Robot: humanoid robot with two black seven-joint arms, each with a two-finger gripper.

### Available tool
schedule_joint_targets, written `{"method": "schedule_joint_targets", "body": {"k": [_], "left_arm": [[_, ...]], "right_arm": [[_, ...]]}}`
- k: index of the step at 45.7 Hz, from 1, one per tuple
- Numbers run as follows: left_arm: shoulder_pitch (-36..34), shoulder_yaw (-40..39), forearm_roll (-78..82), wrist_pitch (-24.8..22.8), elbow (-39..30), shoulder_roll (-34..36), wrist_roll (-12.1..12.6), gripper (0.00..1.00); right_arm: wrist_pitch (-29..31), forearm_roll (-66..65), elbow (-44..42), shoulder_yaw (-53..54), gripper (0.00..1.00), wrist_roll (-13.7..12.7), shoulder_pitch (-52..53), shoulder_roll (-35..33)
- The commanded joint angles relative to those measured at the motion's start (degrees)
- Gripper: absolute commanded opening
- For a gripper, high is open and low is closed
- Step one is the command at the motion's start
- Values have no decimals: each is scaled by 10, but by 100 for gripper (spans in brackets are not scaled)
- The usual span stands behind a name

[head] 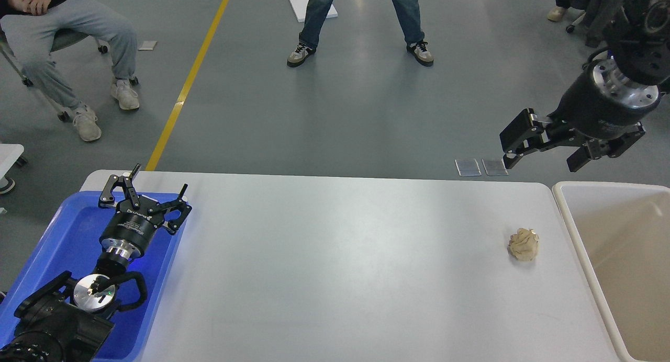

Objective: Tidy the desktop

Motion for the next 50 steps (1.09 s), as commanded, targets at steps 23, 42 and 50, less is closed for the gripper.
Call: {"method": "schedule_joint_targets", "body": {"k": [23, 42, 50], "left_arm": [[0, 0, 0, 0, 0, 0, 0, 100], [0, 0, 0, 0, 0, 0, 0, 100], [0, 0, 0, 0, 0, 0, 0, 100]], "right_arm": [[0, 2, 0, 0, 100, 0, -5, 3], [0, 0, -1, -1, 100, 0, 6, 4], [0, 0, -1, -1, 100, 0, 5, 6]]}}
